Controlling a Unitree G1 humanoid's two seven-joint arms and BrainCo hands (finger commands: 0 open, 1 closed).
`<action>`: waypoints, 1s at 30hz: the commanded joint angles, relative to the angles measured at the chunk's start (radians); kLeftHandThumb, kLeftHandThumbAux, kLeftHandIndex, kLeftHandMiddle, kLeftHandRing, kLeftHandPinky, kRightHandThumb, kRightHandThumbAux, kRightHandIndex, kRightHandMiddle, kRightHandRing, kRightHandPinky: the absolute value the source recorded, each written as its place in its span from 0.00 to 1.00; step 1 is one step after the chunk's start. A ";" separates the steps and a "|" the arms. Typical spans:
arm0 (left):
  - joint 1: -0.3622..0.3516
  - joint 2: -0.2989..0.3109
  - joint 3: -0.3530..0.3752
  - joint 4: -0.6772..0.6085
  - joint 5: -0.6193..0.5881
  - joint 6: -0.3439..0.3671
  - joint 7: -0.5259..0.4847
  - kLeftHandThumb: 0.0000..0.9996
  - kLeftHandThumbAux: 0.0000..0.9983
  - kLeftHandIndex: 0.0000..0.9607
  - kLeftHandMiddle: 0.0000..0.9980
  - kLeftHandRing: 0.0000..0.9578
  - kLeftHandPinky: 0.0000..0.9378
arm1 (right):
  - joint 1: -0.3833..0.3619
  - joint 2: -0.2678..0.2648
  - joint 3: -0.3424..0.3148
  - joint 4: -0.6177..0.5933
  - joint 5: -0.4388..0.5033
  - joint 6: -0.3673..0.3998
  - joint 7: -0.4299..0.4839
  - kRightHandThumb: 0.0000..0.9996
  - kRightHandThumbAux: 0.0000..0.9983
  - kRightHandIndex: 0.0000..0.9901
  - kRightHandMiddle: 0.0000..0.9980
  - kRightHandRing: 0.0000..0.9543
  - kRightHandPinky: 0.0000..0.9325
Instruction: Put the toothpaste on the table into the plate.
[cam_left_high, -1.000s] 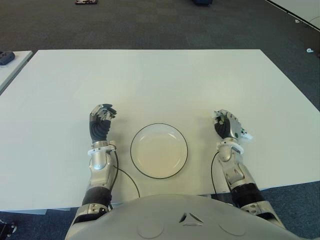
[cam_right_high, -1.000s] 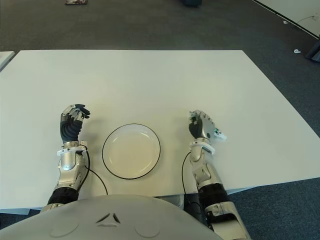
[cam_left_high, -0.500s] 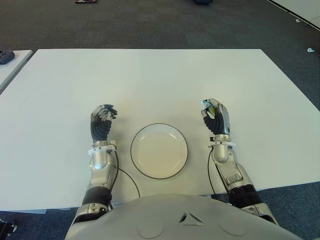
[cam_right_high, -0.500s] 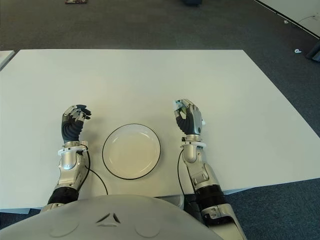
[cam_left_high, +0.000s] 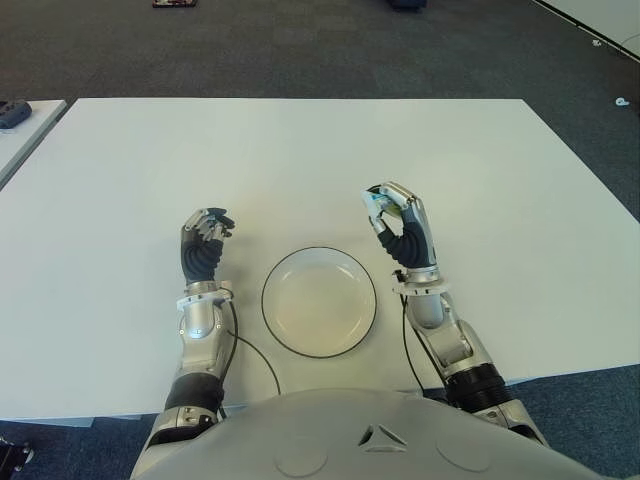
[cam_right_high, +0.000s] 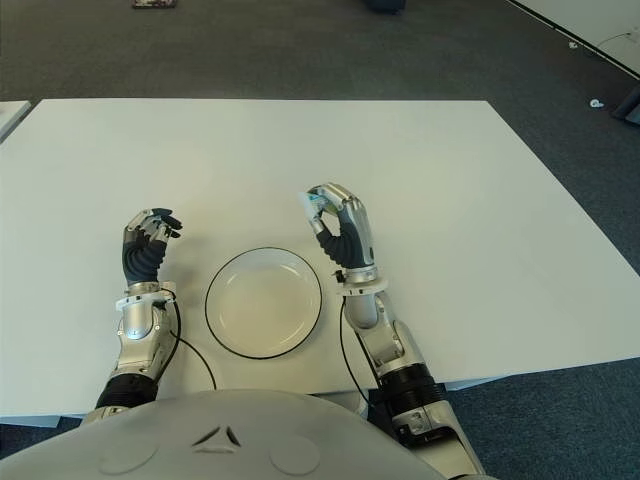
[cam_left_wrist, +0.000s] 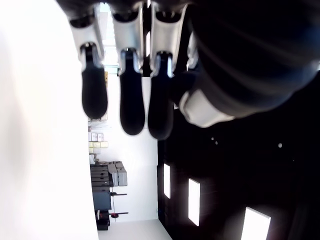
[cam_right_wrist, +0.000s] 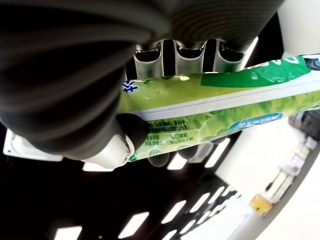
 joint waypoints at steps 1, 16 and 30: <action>0.012 -0.012 0.000 0.041 0.008 -0.010 0.008 0.69 0.72 0.45 0.55 0.56 0.57 | 0.001 -0.010 0.039 -0.005 0.004 -0.087 0.050 0.70 0.73 0.44 0.88 0.90 0.90; 0.015 -0.005 0.001 0.040 0.013 0.009 0.012 0.69 0.72 0.45 0.55 0.56 0.56 | -0.096 -0.087 0.150 0.093 0.107 -0.211 0.401 0.71 0.72 0.44 0.86 0.88 0.90; 0.019 -0.004 0.001 0.033 0.012 0.021 0.008 0.69 0.72 0.45 0.56 0.57 0.56 | -0.090 -0.119 0.218 0.058 0.151 -0.090 0.701 0.71 0.72 0.44 0.90 0.92 0.95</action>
